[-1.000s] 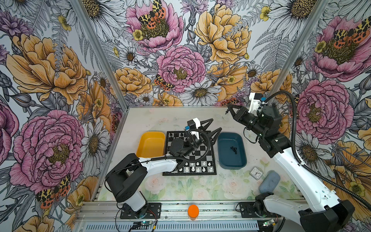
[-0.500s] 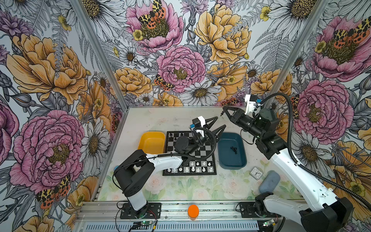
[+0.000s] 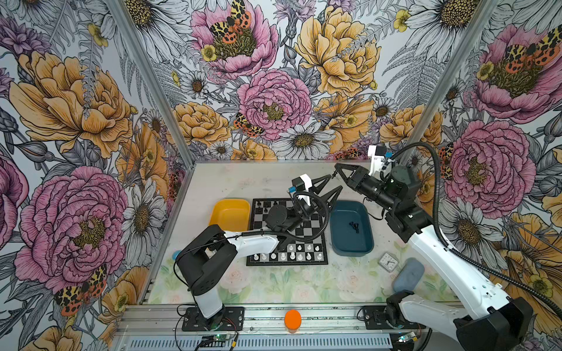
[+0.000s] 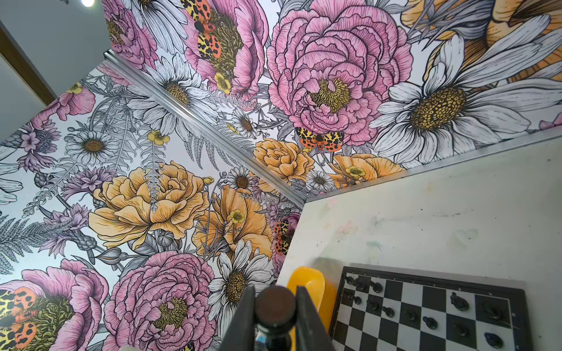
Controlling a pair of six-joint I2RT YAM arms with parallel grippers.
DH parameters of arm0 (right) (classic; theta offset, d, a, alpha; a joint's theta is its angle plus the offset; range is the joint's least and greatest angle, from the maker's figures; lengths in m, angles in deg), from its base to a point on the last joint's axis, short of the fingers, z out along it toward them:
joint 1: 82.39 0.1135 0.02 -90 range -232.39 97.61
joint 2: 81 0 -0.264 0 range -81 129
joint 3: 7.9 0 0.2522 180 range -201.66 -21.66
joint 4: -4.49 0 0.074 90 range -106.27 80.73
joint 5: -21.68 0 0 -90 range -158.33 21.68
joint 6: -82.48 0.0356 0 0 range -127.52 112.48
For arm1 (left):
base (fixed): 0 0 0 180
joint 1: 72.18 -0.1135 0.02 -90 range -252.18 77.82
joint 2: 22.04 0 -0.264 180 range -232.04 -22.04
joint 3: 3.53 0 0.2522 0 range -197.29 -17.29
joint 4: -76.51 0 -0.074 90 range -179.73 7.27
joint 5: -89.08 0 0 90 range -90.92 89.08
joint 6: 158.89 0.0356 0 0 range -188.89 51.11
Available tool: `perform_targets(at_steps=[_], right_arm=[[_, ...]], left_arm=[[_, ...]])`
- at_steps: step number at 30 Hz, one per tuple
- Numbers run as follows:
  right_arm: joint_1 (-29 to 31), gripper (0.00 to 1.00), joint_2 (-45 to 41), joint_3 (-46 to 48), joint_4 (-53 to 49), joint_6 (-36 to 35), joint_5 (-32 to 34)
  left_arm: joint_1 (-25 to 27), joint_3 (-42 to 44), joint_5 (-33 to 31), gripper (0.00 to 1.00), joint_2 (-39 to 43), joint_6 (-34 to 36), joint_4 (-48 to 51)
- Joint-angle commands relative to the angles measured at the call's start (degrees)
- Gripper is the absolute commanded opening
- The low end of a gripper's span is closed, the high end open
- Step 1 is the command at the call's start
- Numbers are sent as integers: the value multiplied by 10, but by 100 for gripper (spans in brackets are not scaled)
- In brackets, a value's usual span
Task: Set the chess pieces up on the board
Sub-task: 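Close the left gripper on the black piece held by the right gripper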
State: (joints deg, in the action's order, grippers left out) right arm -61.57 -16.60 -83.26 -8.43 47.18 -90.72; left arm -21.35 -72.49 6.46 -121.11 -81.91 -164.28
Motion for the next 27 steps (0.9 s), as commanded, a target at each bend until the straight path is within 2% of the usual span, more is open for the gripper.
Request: perform_targets(at_steps=[1,27], right_arm=[[4,0,-14,8,34,15,-16],[5,0,-26,29,41,29,-29]], left_arm=[[-2,-13,-10,59,-13,6,-21],[-7,-15,-30,45,-26,12,-36]])
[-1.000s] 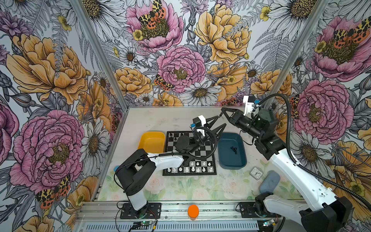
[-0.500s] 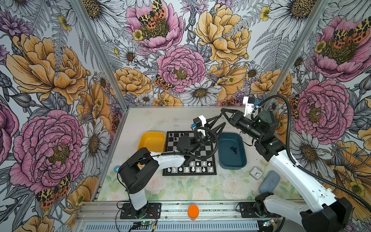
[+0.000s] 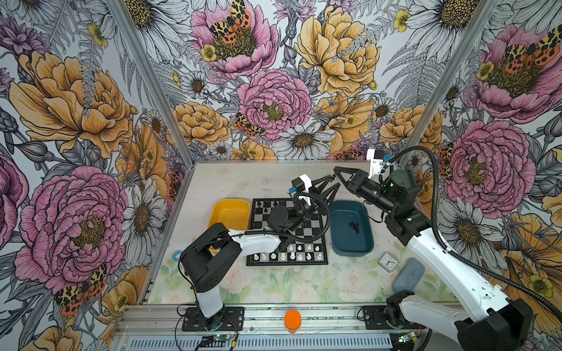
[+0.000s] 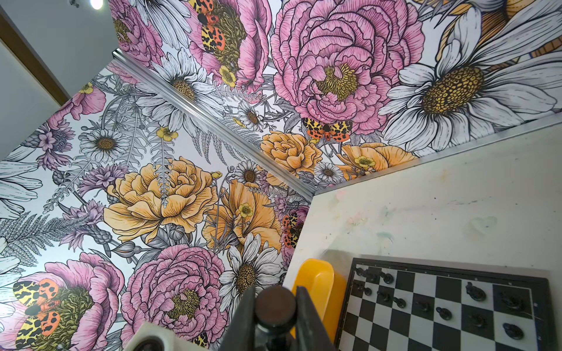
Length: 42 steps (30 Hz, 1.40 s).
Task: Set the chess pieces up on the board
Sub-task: 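Close the left gripper on the black piece held by the right gripper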
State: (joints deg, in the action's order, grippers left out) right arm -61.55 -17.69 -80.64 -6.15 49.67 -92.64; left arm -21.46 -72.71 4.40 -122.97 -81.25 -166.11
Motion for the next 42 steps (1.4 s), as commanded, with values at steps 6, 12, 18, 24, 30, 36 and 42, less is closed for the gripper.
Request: perform_targets(at_steps=[6,12,18,24,30,36,42], right_arm=[[6,0,-17,4,22,8,-13],[6,0,-15,8,23,10,-14],[6,0,-16,13,23,12,-15],[6,0,-16,14,22,13,-16],[6,0,-17,14,22,13,-16],[7,0,-19,15,22,13,-17],[7,10,-19,17,22,13,-17]], left_arm=[[-7,-13,-14,43,-9,7,-19],[-8,-12,-19,41,-8,7,-23],[-8,-10,-21,37,-6,10,-26],[-6,-10,-20,30,-7,8,-25],[-5,-8,-20,22,-5,7,-25],[-4,-8,-22,5,-2,6,-22],[-4,-6,-27,0,3,5,-19]])
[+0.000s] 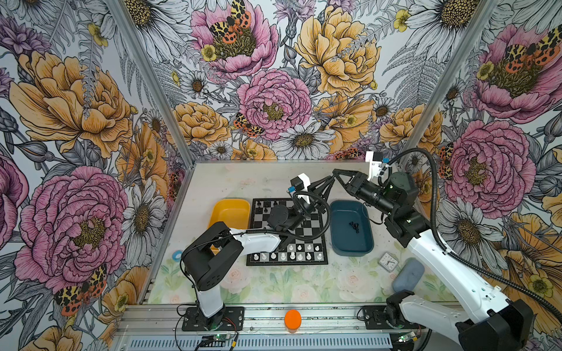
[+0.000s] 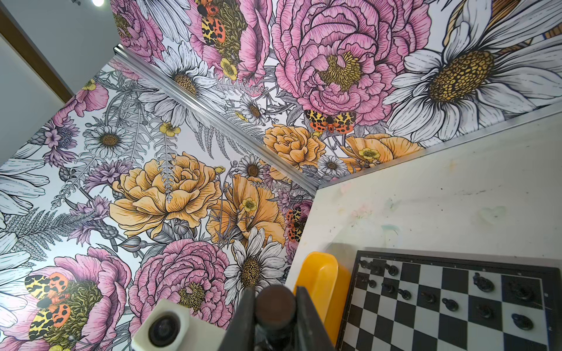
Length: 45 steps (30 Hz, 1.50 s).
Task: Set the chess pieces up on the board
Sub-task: 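Close the left gripper on the black piece held by the right gripper, then open and withdraw the right gripper while the left gripper carries the piece over the board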
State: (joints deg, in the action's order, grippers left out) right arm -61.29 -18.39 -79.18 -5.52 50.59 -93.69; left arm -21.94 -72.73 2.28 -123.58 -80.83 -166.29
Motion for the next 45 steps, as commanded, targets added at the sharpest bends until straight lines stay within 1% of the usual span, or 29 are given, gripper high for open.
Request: perform_targets(at_steps=[1,3,4,6,8,10,14,16,17,19,21,22,25,30,33,36,38,39,41,45], right_arm=[[4,22,-12,4,16,4,-7],[4,39,-13,6,16,4,-5],[4,45,-14,7,16,3,-4],[3,53,-19,9,12,0,3],[2,58,-26,7,-5,-12,13],[-6,62,-40,-1,-41,-33,30],[-40,67,-80,15,-63,-42,54],[-58,68,-99,25,-77,-45,64],[-65,68,-106,30,-81,-45,67],[-73,68,-108,39,-84,-46,66],[-76,68,-99,41,-87,-49,65],[-77,67,-90,41,-88,-52,65],[-77,65,-62,41,-89,-61,61],[-77,63,-18,43,-97,-91,71],[-77,63,9,43,-97,-108,73],[-77,63,37,42,-99,-122,72],[-77,63,55,41,-99,-131,70],[-77,63,64,38,-99,-135,67],[-77,63,81,33,-100,-141,61],[-77,62,116,22,-101,-150,50]], left_arm=[[0,-5,-7,0,10,1,-17],[2,-4,-5,0,12,1,-18],[1,-3,-5,0,13,1,-18],[-1,2,-6,0,22,-3,-9],[-4,-7,-7,0,44,-15,50],[-2,-22,-13,0,74,2,143],[-10,-28,-52,0,140,33,278],[-18,-46,-79,0,179,50,385],[-26,-66,-90,0,199,59,460],[-42,-120,-120,0,226,68,617],[-62,-194,-135,0,231,68,779],[-74,-241,-143,0,224,66,863],[-93,-353,-168,0,191,70,1051],[-120,-465,-164,0,126,71,1230],[-128,-520,-156,0,73,75,1310],[-129,-566,-132,0,12,78,1370],[-130,-591,-133,0,-21,80,1399],[-132,-606,-138,0,-55,79,1415],[-139,-633,-135,0,-94,78,1444],[-154,-676,-128,0,-149,73,1482]])
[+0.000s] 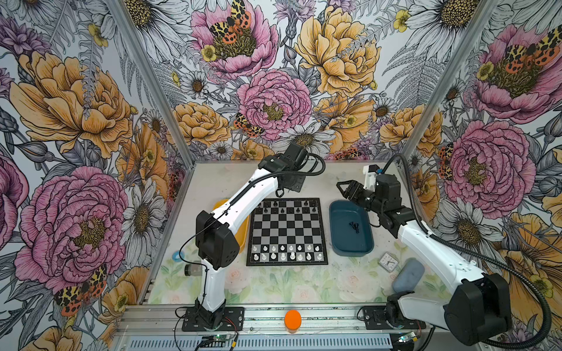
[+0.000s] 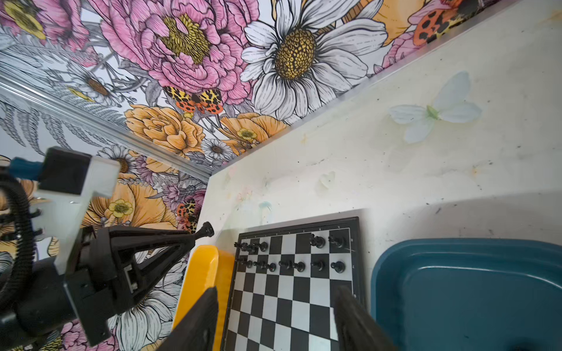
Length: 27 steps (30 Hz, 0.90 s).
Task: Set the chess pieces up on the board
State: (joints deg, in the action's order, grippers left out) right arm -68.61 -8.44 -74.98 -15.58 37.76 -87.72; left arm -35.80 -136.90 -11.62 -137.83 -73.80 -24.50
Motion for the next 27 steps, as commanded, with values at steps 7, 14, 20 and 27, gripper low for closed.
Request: perform_targets(at_steps=[7,14,20,27], right_arm=[[-5,60,72,-36,-1,-23,-40],[-5,58,90,-38,-1,-23,-47],[-5,58,94,-35,-3,-24,-44],[-6,58,99,-31,-3,-24,-43]], left_arm=[[-33,-65,32,0,-59,2,97],[-35,-93,62,0,-103,5,102],[-35,-117,73,0,-140,8,113],[-35,-133,85,0,-173,8,114]])
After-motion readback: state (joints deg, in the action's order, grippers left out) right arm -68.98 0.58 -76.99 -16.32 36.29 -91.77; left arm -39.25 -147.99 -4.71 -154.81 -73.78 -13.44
